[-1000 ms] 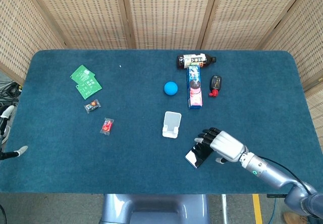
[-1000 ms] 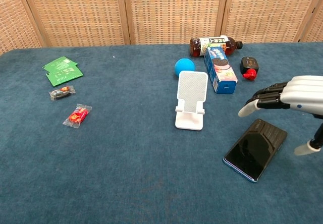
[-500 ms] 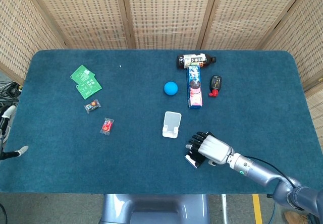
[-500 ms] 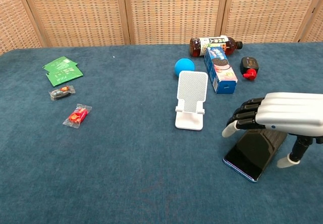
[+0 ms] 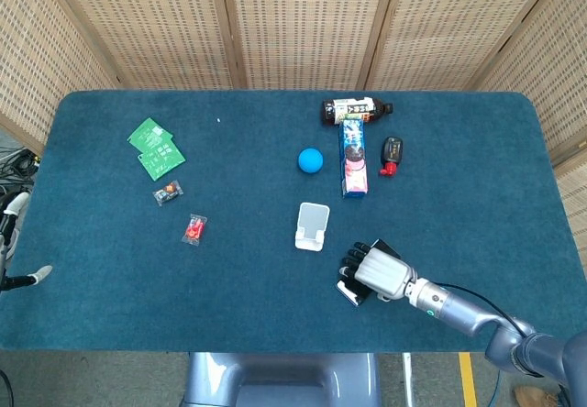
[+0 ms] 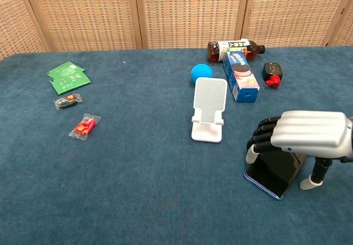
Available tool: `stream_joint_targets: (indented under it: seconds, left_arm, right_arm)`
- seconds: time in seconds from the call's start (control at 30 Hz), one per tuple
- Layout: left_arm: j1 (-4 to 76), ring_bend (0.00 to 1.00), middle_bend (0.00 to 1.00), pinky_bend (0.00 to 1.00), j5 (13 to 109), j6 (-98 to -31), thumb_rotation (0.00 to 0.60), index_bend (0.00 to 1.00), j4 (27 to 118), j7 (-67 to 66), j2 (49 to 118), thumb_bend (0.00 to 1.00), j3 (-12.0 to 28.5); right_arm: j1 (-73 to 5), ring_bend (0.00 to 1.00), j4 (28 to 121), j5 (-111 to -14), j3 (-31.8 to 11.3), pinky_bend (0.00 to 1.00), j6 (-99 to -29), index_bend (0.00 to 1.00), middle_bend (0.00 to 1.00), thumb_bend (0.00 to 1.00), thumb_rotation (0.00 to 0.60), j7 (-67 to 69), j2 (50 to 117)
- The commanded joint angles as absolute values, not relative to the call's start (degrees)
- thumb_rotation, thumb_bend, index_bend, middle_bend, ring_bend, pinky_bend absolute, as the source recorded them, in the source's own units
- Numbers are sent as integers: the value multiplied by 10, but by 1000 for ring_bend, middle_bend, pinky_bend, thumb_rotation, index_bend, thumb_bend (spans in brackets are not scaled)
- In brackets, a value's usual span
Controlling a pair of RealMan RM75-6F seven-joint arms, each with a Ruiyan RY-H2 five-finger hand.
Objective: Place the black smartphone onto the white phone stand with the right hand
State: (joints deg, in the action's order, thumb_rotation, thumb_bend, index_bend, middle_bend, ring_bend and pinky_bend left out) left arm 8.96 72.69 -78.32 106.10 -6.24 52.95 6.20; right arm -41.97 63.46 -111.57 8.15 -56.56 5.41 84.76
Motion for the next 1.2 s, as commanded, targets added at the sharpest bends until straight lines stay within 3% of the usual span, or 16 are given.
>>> stream_joint_targets:
  seconds: [0.03, 0.1, 0.23, 0.47, 0.67, 0.93, 1.2]
  left_arm:
    - [89, 0, 0, 0, 727, -783, 600, 0, 1061, -61, 529, 0, 62]
    - [89, 0, 0, 0, 727, -783, 600, 0, 1060, -59, 529, 0, 62]
    - [90, 0, 0, 0, 727, -782, 600, 0, 1061, -55, 528, 0, 62]
    - [90, 0, 0, 0, 726, -779, 600, 0, 1059, -47, 525, 0, 62]
    - [91, 0, 0, 0, 726, -776, 600, 0, 1059, -45, 524, 0, 62]
    - [95, 0, 0, 0, 722, -768, 600, 0, 1058, -43, 523, 0, 62]
    - [100, 0, 0, 0, 712, -757, 600, 0, 1054, -38, 523, 0, 64]
  right_arm:
    - [-422, 313, 637, -1112, 84, 242, -563, 400, 415, 144, 600, 49, 849]
    - [-424, 398, 639, -1110, 85, 293, -565, 496, 504, 200, 600, 48, 849]
    - [-426, 475, 642, -1107, 86, 360, -576, 581, 581, 286, 600, 44, 847]
    - [-418, 490, 669, -1147, 59, 363, -694, 562, 591, 307, 600, -78, 793]
    - [-430, 493, 701, -1179, 24, 363, -739, 559, 591, 311, 600, -199, 739]
    - [-480, 493, 683, -1211, -18, 361, -724, 557, 585, 306, 600, -305, 725]
    - [-514, 498, 691, -1165, -46, 359, -614, 557, 585, 312, 600, -388, 762]
